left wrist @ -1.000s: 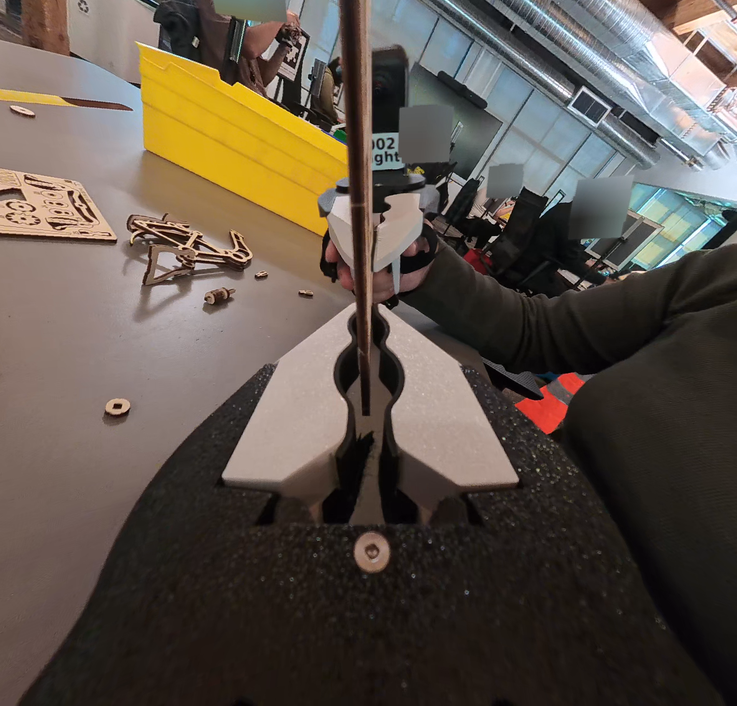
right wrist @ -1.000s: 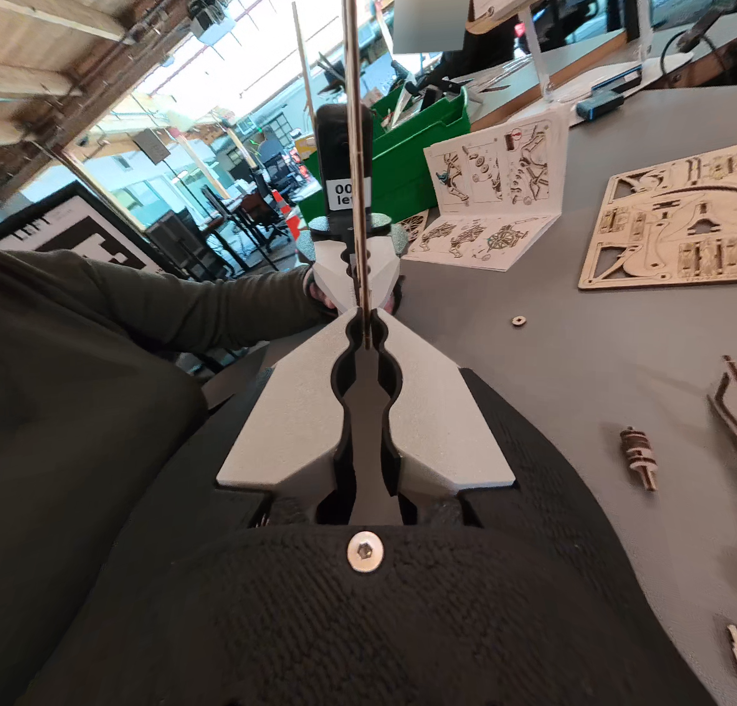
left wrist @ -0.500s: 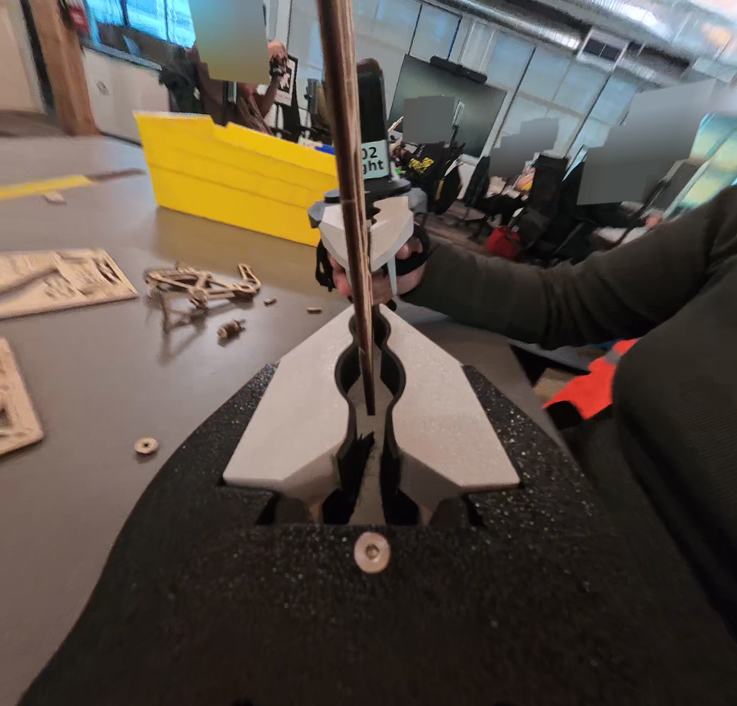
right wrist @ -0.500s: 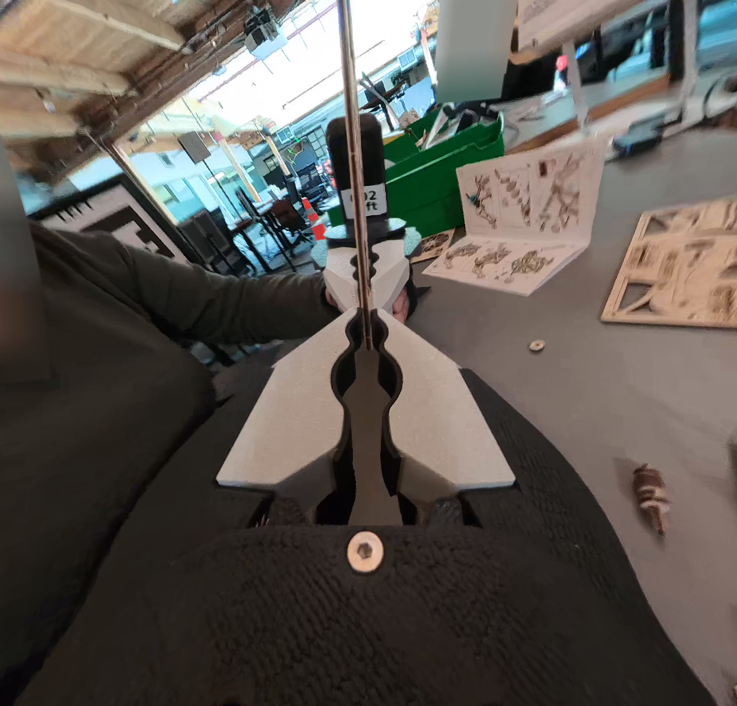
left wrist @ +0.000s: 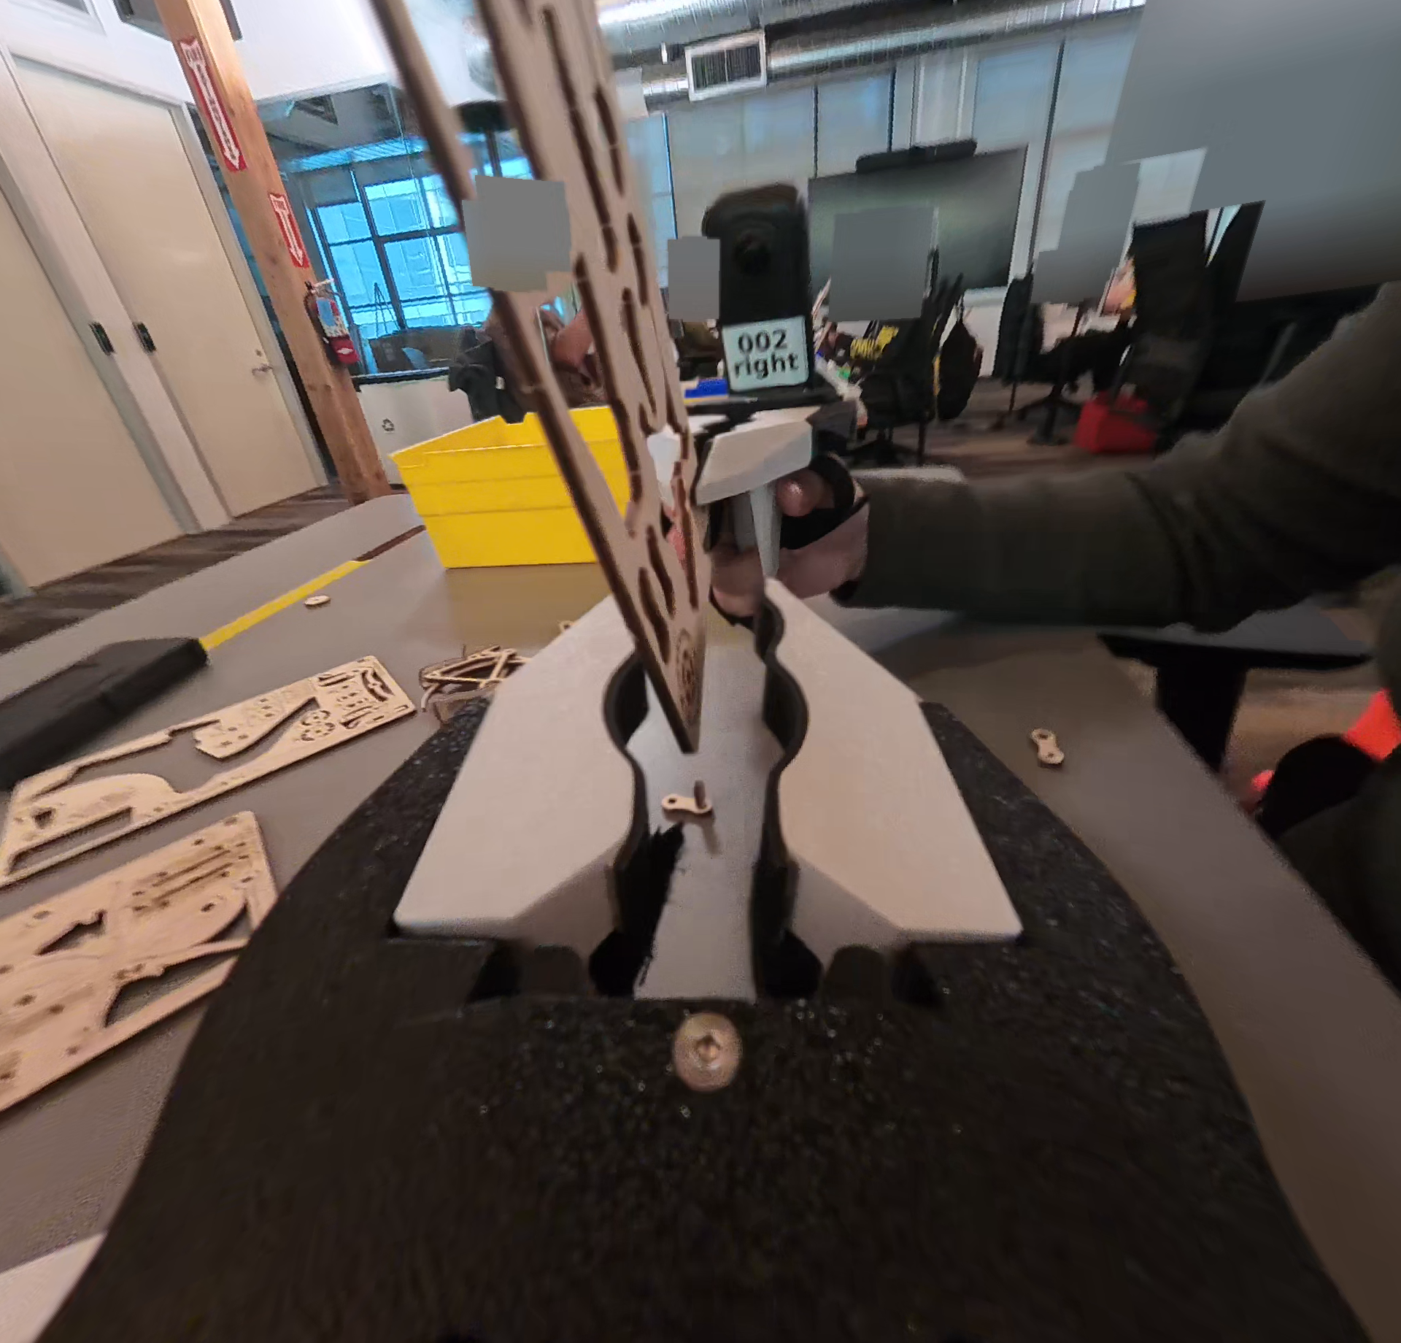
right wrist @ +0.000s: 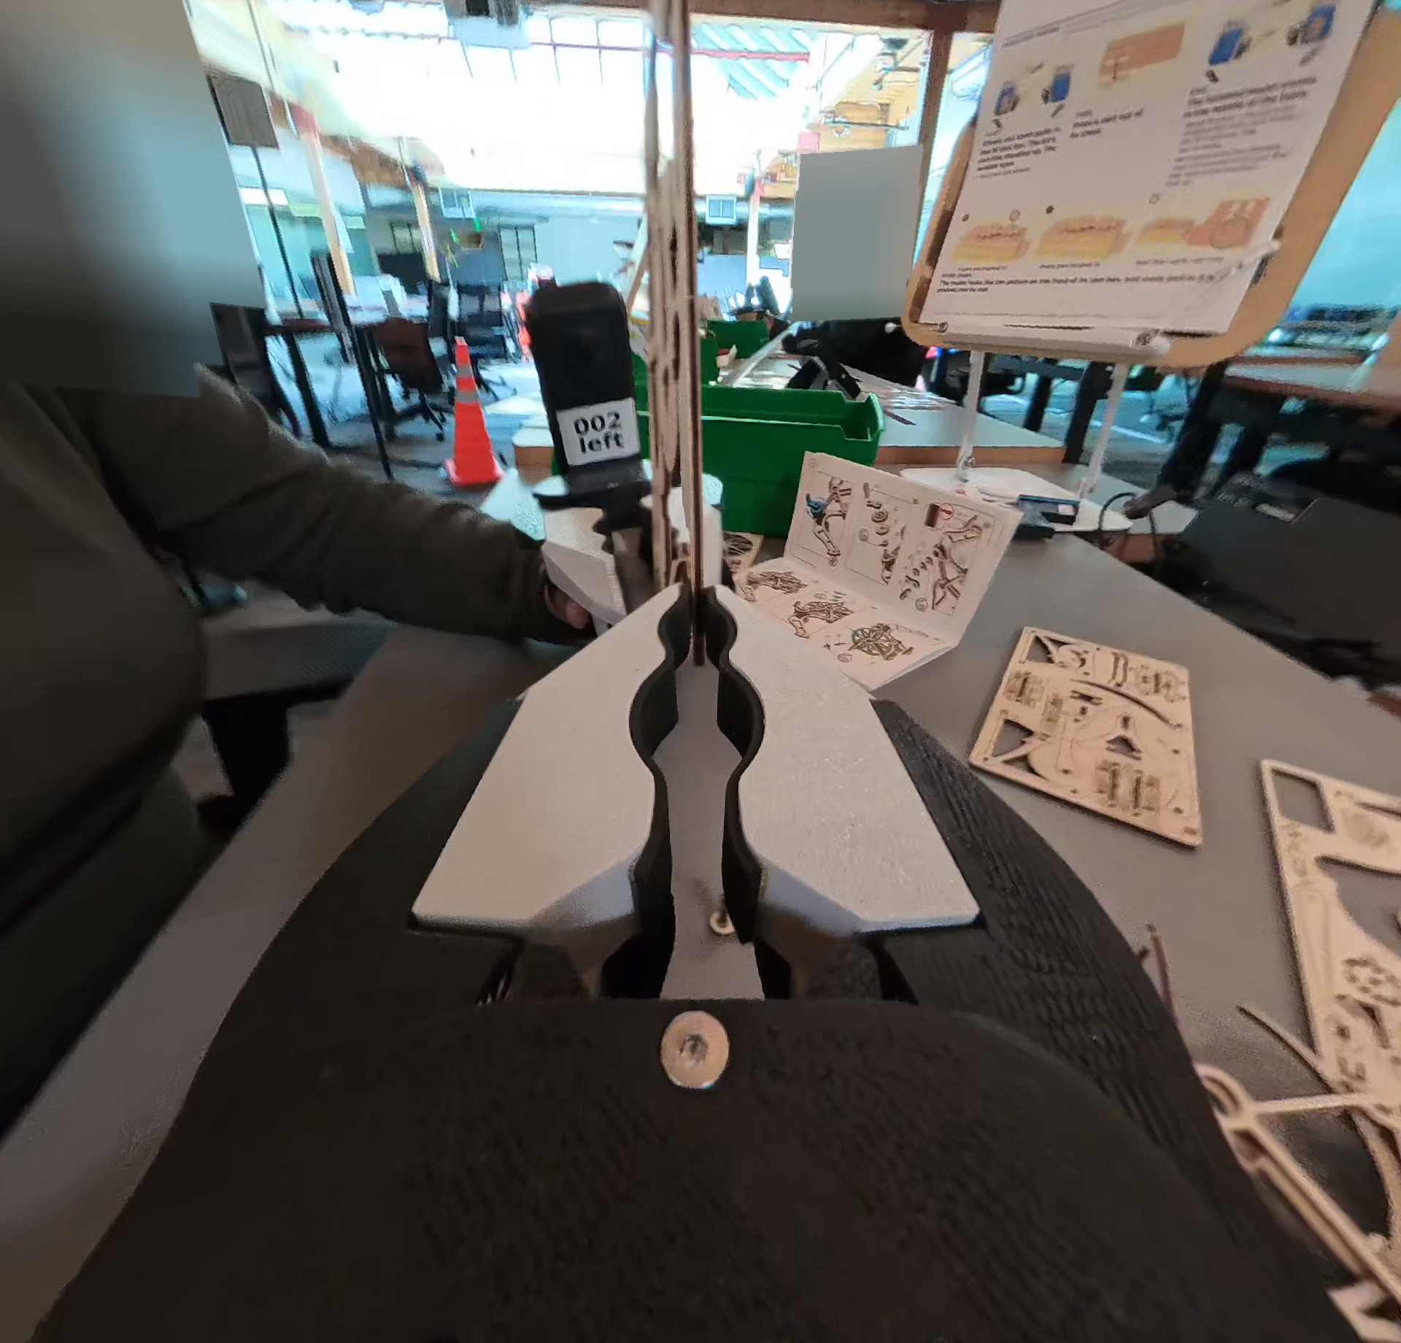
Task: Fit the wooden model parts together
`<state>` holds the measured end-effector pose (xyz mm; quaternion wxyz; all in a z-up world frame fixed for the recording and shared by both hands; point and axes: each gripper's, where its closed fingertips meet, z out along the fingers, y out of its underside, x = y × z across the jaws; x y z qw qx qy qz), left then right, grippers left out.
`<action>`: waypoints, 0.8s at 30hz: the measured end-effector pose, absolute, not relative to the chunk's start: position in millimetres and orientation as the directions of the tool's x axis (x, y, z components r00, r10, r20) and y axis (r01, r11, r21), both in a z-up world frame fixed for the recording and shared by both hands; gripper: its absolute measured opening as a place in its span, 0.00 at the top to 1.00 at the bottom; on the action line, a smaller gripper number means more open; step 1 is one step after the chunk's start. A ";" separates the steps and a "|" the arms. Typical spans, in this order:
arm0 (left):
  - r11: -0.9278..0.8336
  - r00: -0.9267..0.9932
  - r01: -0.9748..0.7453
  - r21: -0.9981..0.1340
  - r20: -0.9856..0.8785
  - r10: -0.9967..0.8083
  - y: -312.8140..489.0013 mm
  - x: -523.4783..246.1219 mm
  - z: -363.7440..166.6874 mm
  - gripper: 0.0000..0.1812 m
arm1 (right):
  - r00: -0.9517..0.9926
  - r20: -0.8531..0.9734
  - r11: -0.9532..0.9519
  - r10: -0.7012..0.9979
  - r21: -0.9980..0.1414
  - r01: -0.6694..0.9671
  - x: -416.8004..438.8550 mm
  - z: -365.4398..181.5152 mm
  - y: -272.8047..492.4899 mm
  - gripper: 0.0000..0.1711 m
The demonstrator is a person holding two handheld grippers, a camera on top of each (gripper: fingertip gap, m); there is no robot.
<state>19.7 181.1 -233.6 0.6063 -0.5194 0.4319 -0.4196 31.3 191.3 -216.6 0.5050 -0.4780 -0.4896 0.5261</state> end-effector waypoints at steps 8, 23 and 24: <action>-0.206 0.196 0.256 -0.945 0.259 -0.946 198.7 0.5 -217.3 0.79 | -0.069 -0.271 -0.280 0.960 -0.927 -0.249 55.9 -194.0 215.8 1.00; -0.290 0.152 0.299 -0.909 0.346 -0.926 202.8 -3.6 -218.4 1.00 | -0.023 -0.326 -0.323 0.945 -0.920 -0.222 50.5 -203.9 223.8 0.99; -0.287 0.161 0.315 -0.904 0.350 -0.923 204.6 -5.0 -217.4 1.00 | -0.006 -0.333 -0.326 0.943 -0.918 -0.224 49.5 -205.1 226.3 0.93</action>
